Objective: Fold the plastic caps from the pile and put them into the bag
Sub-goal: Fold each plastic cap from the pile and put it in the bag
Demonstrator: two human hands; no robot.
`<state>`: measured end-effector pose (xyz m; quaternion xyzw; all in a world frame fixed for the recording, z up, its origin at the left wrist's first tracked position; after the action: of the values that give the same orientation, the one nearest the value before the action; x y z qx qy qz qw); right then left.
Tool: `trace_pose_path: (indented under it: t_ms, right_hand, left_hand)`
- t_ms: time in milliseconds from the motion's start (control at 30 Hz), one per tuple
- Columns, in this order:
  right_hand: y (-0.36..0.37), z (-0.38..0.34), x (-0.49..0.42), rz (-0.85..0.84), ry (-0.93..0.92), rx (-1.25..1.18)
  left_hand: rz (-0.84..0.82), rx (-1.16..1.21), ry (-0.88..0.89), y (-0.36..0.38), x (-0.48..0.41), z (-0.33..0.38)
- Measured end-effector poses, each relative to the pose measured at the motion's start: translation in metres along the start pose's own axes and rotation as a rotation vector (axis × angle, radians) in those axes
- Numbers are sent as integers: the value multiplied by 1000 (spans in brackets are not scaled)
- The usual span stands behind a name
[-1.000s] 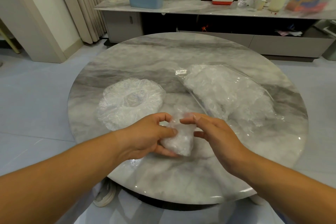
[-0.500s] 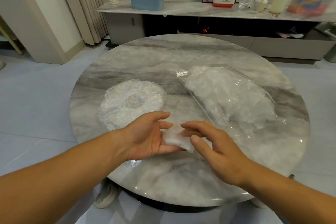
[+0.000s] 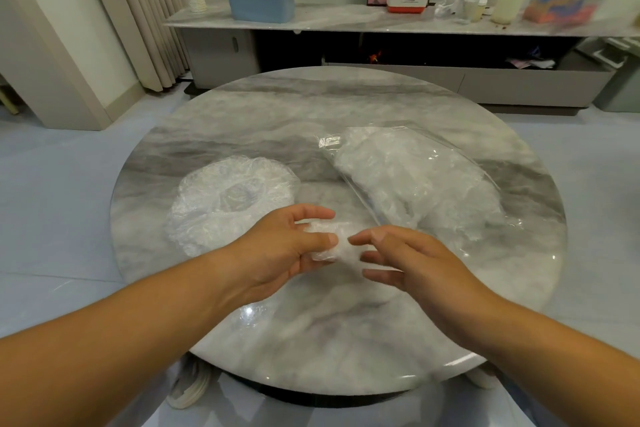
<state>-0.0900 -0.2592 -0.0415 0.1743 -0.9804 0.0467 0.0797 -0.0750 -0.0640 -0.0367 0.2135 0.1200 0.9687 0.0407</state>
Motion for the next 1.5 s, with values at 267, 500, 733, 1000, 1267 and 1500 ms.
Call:
trace_pose_path:
  t_ms: [267, 500, 733, 1000, 1267, 1500]
  right_hand:
    - [-38, -12, 14, 217, -58, -141]
    - [-133, -13, 18, 580, -175, -137]
    - [-156, 14, 8, 459, -202, 382]
    - [-145, 19, -5, 332, -138, 445]
    - [-123, 14, -19, 160, 16, 155]
    - [-102, 12, -28, 105, 135, -73]
  left_hand:
    - [-114, -223, 193, 56, 6, 8]
    - [-90, -970, 527, 84, 2, -9]
    - [-210, -1410, 460, 102, -5, -33]
    - [-1, -1538, 597, 101, -14, -35]
    - [0, -1424, 601, 89, -16, -31]
    - [19, -1384, 593, 87, -17, -32]
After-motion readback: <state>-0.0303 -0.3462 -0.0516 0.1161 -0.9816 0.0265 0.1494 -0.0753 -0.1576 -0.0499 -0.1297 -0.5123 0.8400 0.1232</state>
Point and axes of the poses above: each hand's wrist, its own x-axis away from the middle knuckle, its own y-axis out of the palm, z = x × y, the point moved 2 cm from there along -x, towards the middle knuckle, and after that the axes turned 1 degree about y, right-handed, at the moved point
